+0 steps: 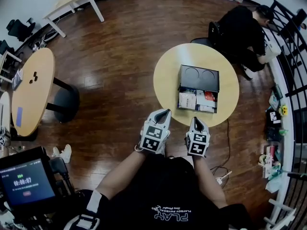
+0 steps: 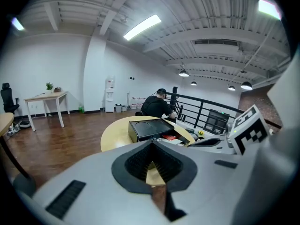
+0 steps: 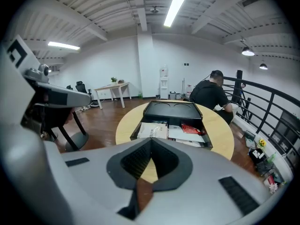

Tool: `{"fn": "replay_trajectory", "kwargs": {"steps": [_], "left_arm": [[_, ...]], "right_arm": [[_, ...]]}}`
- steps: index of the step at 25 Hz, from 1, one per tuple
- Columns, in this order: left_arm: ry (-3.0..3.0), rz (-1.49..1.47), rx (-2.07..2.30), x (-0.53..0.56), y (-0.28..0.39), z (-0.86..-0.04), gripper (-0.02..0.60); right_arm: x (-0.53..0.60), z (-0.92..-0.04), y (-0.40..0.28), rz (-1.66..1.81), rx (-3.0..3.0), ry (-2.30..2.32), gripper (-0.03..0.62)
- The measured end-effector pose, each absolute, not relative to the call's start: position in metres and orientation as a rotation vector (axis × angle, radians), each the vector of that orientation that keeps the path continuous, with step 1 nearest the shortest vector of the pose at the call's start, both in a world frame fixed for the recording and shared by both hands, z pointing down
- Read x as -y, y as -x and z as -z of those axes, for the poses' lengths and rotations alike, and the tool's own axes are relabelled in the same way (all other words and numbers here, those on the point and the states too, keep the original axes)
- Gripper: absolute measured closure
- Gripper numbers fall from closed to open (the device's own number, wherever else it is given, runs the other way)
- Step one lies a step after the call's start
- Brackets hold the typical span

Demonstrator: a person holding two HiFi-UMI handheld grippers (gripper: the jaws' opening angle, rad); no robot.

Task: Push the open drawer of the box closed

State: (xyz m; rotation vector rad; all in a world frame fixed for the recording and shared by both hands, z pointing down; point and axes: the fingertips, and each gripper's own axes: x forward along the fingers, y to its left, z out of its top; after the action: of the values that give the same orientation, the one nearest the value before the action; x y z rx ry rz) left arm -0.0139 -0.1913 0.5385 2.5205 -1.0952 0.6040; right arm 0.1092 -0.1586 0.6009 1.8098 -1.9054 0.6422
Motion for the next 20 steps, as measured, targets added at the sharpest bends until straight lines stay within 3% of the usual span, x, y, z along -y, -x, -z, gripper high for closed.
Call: {"fn": "replay_trajectory", "kwargs": {"steps": [20], "left_arm": [[-2.505, -0.674, 1.015, 0.24, -0.006, -0.577, 0.584]], "right_arm": [[0.184, -0.675, -0.154, -0.841, 1.716, -1.757, 0.589]]}}
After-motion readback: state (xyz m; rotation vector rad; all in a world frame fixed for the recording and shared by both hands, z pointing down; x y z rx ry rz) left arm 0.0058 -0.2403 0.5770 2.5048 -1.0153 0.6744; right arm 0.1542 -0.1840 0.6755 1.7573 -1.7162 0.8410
